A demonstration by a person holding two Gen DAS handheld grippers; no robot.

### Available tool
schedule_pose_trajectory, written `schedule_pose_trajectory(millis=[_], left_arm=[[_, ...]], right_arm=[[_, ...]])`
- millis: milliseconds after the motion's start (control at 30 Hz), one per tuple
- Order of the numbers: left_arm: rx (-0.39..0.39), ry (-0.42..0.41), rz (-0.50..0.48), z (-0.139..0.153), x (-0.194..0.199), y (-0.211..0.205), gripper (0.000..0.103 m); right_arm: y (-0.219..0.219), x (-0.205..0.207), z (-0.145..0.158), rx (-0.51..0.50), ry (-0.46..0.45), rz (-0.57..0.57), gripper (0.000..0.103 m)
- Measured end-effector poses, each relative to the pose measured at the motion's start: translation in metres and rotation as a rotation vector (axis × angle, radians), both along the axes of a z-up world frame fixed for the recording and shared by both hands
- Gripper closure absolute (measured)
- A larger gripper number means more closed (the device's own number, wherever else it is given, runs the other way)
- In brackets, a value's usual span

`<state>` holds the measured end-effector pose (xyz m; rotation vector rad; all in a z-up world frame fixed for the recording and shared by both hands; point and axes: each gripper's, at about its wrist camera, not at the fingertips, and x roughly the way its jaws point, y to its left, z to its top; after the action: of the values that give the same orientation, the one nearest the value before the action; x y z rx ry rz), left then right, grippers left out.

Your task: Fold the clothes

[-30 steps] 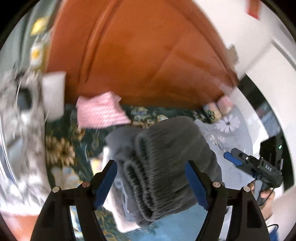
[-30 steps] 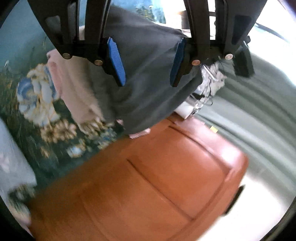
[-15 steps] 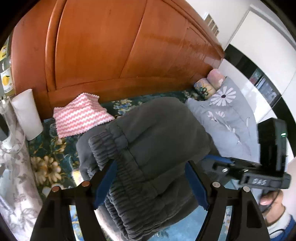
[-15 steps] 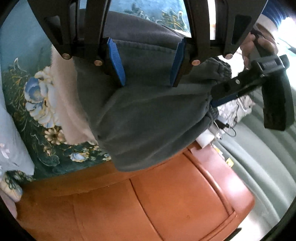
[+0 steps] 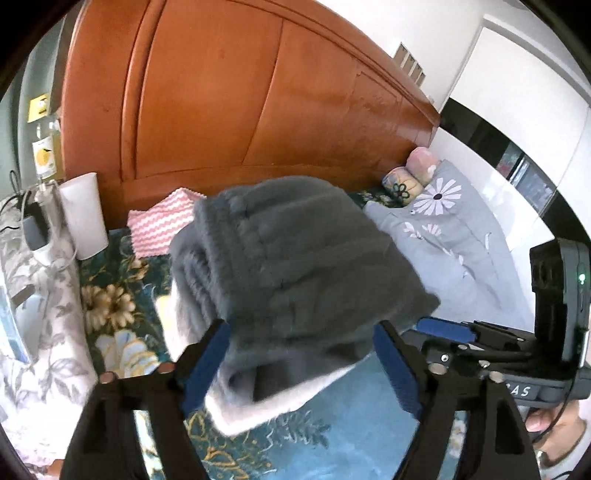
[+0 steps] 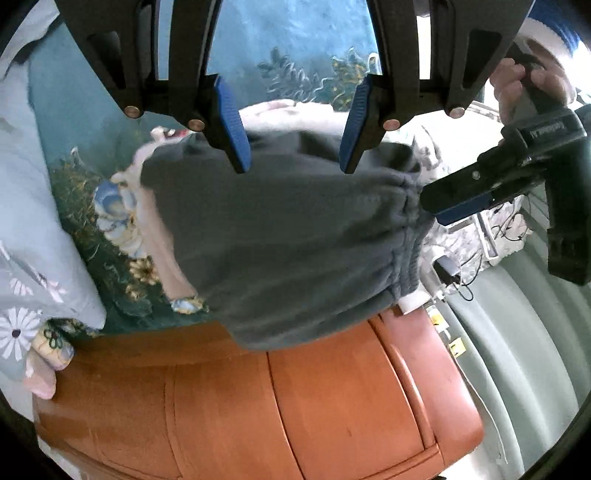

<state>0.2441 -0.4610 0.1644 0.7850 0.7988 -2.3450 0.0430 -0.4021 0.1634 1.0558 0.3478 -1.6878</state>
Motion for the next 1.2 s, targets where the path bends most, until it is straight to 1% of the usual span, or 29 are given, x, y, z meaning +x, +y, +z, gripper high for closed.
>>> schedule_pose_trajectory(millis=[33, 67, 100, 167, 233, 267, 300, 367, 433, 467, 500, 667, 767, 1067, 1200], left_arm=[[0.008, 0.003, 0.002, -0.003, 0.003, 0.001, 0.017], [0.019, 0.005, 0.006, -0.007, 0.007, 0.002, 0.016], [0.028, 0.004, 0.009, -0.01, 0.009, 0.003, 0.016], [0.04, -0.009, 0.014, -0.017, 0.014, 0.005, 0.014], [0.032, -0.03, 0.02, -0.022, 0.017, 0.007, 0.012], [0.024, -0.039, 0.025, -0.025, 0.018, 0.009, 0.009], [0.016, -0.044, 0.031, -0.027, 0.019, 0.01, 0.007], [0.001, -0.041, 0.038, -0.032, 0.022, 0.013, 0.006], [-0.005, -0.042, 0.035, -0.037, 0.024, 0.016, 0.004], [-0.008, -0.043, 0.032, -0.039, 0.025, 0.017, 0.0], [-0.012, -0.045, 0.027, -0.041, 0.025, 0.019, 0.0], [-0.033, -0.067, -0.001, -0.048, 0.021, 0.03, 0.0], [-0.028, -0.072, -0.013, -0.051, 0.018, 0.034, 0.0], [-0.009, -0.059, 0.006, -0.058, 0.02, 0.032, 0.0], [-0.005, -0.057, 0.013, -0.061, 0.02, 0.028, 0.0]], right_arm=[[0.001, 0.002, -0.003, -0.001, -0.003, -0.012, 0.044], [0.003, 0.005, -0.005, -0.003, -0.005, -0.025, 0.037], [0.003, 0.008, -0.006, 0.0, 0.003, -0.035, 0.034], [0.004, 0.014, -0.008, 0.007, 0.026, -0.056, 0.034], [0.004, 0.018, -0.009, 0.025, 0.038, -0.071, 0.029], [0.004, 0.02, -0.01, 0.035, 0.044, -0.078, 0.019], [0.004, 0.023, -0.01, 0.043, 0.061, -0.086, 0.014], [0.003, 0.026, -0.012, 0.056, 0.086, -0.098, 0.009], [0.004, 0.029, -0.014, 0.059, 0.089, -0.115, 0.009], [0.005, 0.03, -0.015, 0.057, 0.084, -0.123, 0.009], [0.006, 0.032, -0.016, 0.055, 0.08, -0.131, 0.009], [0.015, 0.037, -0.025, 0.073, 0.098, -0.172, 0.009], [0.02, 0.04, -0.028, 0.091, 0.125, -0.19, 0.009], [0.021, 0.046, -0.024, 0.089, 0.218, -0.2, 0.009], [0.017, 0.047, -0.026, 0.096, 0.231, -0.202, 0.009]])
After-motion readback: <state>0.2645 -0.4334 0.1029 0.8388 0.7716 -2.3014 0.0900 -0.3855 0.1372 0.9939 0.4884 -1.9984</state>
